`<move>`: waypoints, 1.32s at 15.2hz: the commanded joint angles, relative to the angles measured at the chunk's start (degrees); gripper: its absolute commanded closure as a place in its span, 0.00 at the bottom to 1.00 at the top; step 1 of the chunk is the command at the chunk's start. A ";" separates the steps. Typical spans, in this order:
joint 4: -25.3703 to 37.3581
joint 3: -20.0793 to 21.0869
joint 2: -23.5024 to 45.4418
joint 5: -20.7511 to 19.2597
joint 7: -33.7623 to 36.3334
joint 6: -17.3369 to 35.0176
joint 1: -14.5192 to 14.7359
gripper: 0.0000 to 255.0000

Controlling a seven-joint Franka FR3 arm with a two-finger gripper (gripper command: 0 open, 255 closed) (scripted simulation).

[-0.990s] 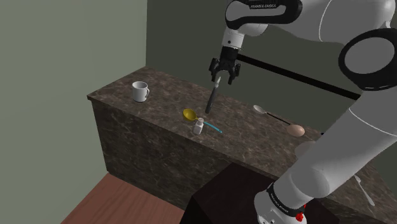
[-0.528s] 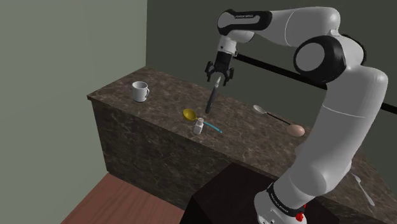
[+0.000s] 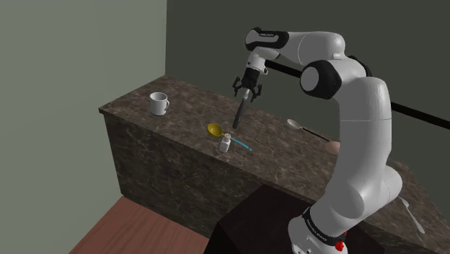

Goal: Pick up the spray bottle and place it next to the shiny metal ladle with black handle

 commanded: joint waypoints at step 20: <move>5.24 0.35 11.01 3.18 3.41 3.06 -3.54 1.00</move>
